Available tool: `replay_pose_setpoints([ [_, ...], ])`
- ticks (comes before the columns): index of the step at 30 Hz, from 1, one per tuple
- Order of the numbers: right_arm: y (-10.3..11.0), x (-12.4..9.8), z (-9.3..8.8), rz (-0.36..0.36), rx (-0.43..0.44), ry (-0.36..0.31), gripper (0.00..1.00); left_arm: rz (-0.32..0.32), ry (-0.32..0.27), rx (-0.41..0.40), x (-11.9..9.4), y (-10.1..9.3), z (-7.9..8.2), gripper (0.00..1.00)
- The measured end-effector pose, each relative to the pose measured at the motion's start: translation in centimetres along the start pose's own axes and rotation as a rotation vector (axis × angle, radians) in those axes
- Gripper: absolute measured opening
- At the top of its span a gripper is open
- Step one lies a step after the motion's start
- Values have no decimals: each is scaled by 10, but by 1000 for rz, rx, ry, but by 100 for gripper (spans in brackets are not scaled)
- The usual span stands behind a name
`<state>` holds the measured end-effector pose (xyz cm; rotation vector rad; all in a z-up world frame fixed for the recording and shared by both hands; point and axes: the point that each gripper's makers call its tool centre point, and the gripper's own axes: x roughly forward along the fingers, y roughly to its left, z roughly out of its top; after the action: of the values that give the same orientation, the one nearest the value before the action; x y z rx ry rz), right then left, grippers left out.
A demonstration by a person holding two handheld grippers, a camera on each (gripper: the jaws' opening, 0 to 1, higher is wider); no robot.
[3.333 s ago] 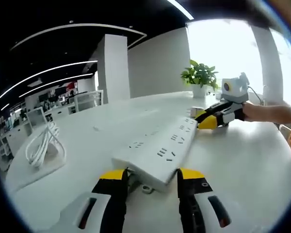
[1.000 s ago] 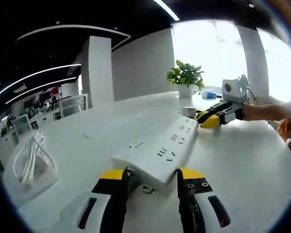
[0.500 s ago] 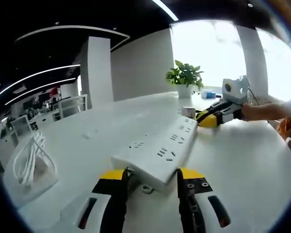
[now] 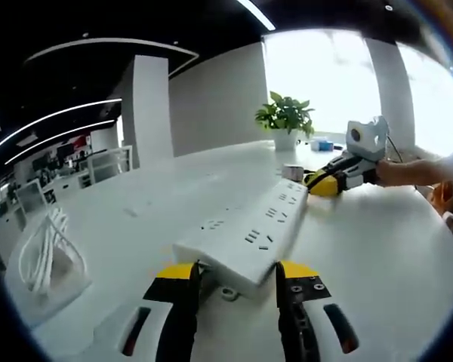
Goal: Straighten the power strip on the desk, plug the charger into it
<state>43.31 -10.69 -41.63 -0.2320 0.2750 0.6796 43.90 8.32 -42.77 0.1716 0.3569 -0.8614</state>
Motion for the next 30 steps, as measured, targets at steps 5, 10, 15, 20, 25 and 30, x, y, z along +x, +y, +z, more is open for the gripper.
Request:
replay_pose_setpoints([
  [5,-2,0,0,-17,-29,3,4,-1,0,3,0,-1,0,40],
  [10,-2,-2,-1,-20,-63,0,4,-7,3,6,0,-2,0,41],
  [15,-2,-3,-1,-13,-48,-1,4,-9,8,8,0,-2,0,41],
  [20,-2,-3,-1,-23,-53,7,4,-20,14,11,3,0,1,41],
  [25,-4,-3,-1,-20,-29,9,4,-26,13,15,5,0,2,41],
  [30,-6,-2,0,-17,-26,6,4,-24,11,14,5,0,2,41],
])
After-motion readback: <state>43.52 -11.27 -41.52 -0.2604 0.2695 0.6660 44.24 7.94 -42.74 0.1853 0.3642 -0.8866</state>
